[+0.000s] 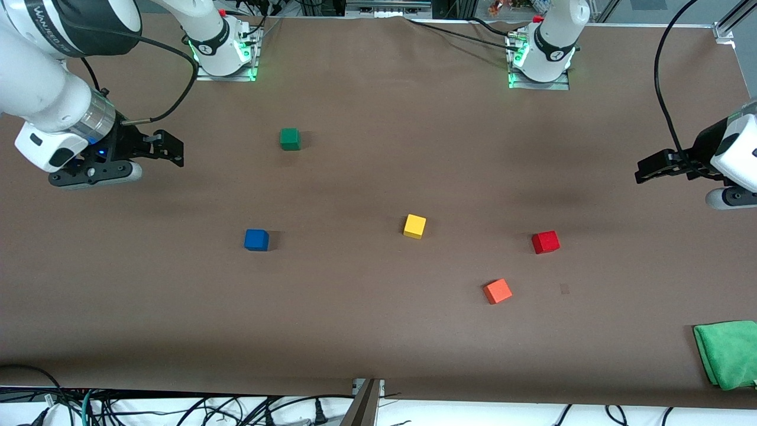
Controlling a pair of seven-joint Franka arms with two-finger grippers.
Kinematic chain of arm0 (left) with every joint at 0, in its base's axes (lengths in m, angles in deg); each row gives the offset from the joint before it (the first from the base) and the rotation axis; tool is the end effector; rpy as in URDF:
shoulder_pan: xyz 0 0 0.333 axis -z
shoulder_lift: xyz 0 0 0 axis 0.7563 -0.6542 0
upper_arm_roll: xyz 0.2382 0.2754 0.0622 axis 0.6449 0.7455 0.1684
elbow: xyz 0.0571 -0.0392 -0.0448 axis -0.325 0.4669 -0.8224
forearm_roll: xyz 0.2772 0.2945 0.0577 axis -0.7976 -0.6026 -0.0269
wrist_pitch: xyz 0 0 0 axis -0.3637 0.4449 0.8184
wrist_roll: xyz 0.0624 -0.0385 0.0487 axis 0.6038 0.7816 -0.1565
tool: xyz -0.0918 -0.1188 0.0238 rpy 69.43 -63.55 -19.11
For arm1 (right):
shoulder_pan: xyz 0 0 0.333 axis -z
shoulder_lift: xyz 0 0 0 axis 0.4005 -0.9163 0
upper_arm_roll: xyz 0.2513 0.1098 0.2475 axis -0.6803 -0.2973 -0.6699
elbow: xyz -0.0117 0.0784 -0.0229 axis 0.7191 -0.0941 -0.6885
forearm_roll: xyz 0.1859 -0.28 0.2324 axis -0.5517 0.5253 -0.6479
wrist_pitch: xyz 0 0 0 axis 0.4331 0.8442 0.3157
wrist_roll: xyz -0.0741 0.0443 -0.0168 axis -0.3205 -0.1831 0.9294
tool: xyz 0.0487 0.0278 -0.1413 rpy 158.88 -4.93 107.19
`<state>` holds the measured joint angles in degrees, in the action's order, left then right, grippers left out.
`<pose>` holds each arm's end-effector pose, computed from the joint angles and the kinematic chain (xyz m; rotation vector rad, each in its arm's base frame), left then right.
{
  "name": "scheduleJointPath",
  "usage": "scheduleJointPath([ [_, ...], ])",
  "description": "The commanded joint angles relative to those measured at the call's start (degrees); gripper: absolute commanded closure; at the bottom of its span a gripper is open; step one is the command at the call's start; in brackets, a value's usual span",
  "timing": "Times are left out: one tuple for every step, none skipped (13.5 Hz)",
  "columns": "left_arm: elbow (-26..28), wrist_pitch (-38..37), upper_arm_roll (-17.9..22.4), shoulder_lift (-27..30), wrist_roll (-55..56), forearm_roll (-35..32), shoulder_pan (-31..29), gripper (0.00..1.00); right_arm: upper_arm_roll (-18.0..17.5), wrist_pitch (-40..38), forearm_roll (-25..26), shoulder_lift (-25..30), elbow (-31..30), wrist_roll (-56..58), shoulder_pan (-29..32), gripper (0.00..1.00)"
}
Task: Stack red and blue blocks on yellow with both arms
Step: 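Grasp the red cube with the left gripper while the right gripper holds blue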
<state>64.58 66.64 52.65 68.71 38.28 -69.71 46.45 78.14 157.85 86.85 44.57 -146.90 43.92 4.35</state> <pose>0.6289 -0.0088 0.5965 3.1274 0.1676 -0.1522 0.5868 0.1024 0.5472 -3.1069 -0.2168 0.0504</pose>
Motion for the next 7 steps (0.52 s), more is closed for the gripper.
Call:
scheduleJointPath([
  [-0.08, -0.05, -0.24, 0.26, -1.14, 0.20, -0.57, 0.00, -0.44, -0.75, 0.72, -0.67, 1.70, -1.51, 0.79, 0.01],
  [-0.34, -0.14, -0.24, 0.00, -1.05, 0.11, -0.22, 0.00, -0.44, -0.76, 0.64, -1.37, 1.71, -1.95, 0.79, 0.01],
  [-0.69, -0.14, -0.32, -0.61, -1.14, -0.07, -0.39, 0.00, -0.44, -0.76, 0.64, -1.55, 1.71, -2.66, 0.71, 0.01],
  [-0.69, -0.05, -0.24, -0.71, -1.14, -0.15, -0.48, 0.00, -0.44, -0.67, 0.64, -1.82, 1.71, -3.10, 0.62, 0.01],
  [-0.52, 0.03, -0.24, -1.06, -1.23, -0.24, -0.57, 0.00, -0.53, -0.76, 0.72, -2.69, 1.62, -2.06, 0.36, 0.01],
  [-0.26, 0.38, -0.24, -2.19, -1.40, -0.24, -0.65, 0.00, -0.61, -0.76, 0.64, -3.05, 1.44, -3.00, 0.36, 0.01],
  [-0.34, 0.65, -0.24, -4.12, -1.41, -0.33, -0.66, 0.00, -0.79, -0.41, 0.20, -3.92, 1.53, -4.06, 0.01, 0.01],
])
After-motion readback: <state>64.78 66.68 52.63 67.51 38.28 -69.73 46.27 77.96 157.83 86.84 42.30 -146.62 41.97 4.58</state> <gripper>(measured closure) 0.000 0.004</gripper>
